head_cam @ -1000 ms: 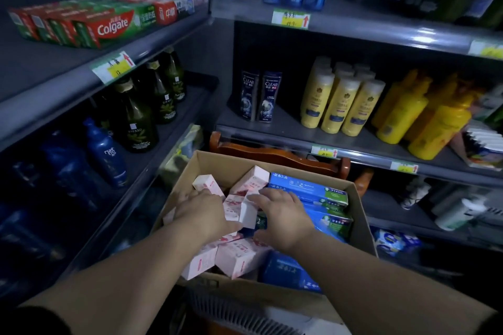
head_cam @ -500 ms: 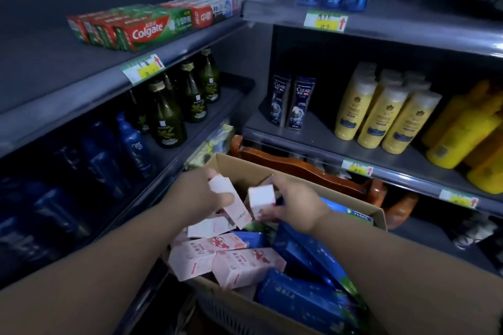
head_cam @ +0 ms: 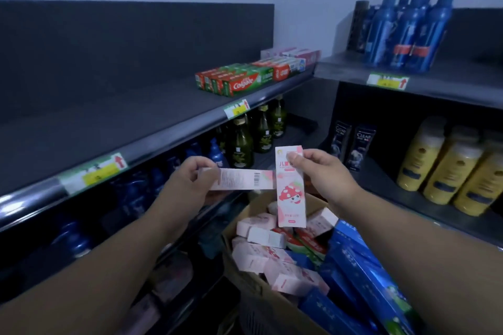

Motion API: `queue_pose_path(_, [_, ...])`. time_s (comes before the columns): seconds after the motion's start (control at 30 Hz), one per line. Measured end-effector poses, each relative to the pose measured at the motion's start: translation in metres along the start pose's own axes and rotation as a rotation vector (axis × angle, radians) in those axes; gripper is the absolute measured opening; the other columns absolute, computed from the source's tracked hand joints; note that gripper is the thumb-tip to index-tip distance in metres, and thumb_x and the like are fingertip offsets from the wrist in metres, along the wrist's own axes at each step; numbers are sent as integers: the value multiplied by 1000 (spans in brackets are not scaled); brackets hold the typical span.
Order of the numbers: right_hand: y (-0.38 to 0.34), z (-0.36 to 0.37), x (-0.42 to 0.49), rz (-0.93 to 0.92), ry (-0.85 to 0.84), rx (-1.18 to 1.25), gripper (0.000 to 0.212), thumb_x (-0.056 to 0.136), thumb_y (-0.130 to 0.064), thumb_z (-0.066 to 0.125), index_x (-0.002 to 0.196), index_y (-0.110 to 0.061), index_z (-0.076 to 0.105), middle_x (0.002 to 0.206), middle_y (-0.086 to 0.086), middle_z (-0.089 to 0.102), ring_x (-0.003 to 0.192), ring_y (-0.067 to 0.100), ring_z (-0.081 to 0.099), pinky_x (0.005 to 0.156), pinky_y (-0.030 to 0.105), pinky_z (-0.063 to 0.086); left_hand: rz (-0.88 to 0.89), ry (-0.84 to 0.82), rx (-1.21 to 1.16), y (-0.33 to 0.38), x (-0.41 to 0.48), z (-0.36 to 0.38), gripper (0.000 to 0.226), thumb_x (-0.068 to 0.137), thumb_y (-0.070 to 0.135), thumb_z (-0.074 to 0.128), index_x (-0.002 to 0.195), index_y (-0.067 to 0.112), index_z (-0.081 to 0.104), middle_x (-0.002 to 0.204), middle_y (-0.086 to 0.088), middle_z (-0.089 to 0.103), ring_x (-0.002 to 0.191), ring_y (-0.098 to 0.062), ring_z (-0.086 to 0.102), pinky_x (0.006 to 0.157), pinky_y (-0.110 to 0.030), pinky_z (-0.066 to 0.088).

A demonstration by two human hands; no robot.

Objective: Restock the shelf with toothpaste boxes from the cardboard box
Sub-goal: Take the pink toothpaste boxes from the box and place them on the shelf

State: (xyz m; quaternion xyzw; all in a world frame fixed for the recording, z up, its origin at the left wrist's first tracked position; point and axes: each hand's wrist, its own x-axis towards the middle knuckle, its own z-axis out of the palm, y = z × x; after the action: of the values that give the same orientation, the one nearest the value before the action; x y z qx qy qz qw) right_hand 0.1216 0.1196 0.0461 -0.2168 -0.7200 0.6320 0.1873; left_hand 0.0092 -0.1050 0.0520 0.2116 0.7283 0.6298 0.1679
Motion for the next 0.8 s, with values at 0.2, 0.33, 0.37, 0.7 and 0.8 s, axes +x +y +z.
queue_pose_path(0.2, [-47,71,-31,-55,-141,42,28,91,-39,64,102,-14,66,88,6,76,77,21,71,65,31,54,80,158,1,13,-65,-77,23,78,36,74,67,27,56,67,-7,52,59,-23,46,52,-31,39])
queue_pose_path(0.33, [-70,142,-60,-62,-232,79,28,93,-37,62,103,-11,65,85,8,75,74,22,69,65,34,52,92,267,-61,17,-124,-145,31,62,43,78,71,25,55,76,-10,54,67,-23,47,59,-35,40])
queue_pose_path(0.37, [-76,163,-69,-60,-264,89,26,94,-36,61,103,-12,65,84,6,74,75,22,68,66,34,51,101,302,-72,18,-140,-163,33,59,45,78,71,25,55,80,-10,55,68,-23,47,62,-38,39])
queue_pose_path(0.7, [-145,401,-192,-159,-611,169,20,94,-36,60,102,-18,64,96,5,75,81,17,70,68,31,51,191,427,-138,17,-308,-349,53,79,-1,73,123,21,54,111,3,70,98,-12,69,71,-22,55])
queue_pose_path(0.8, [-165,456,-224,-219,-671,172,21,94,-34,60,105,-17,65,98,7,75,81,18,69,63,29,54,167,528,10,23,-349,-403,51,76,8,78,119,19,54,113,0,68,99,-14,68,73,-27,54])
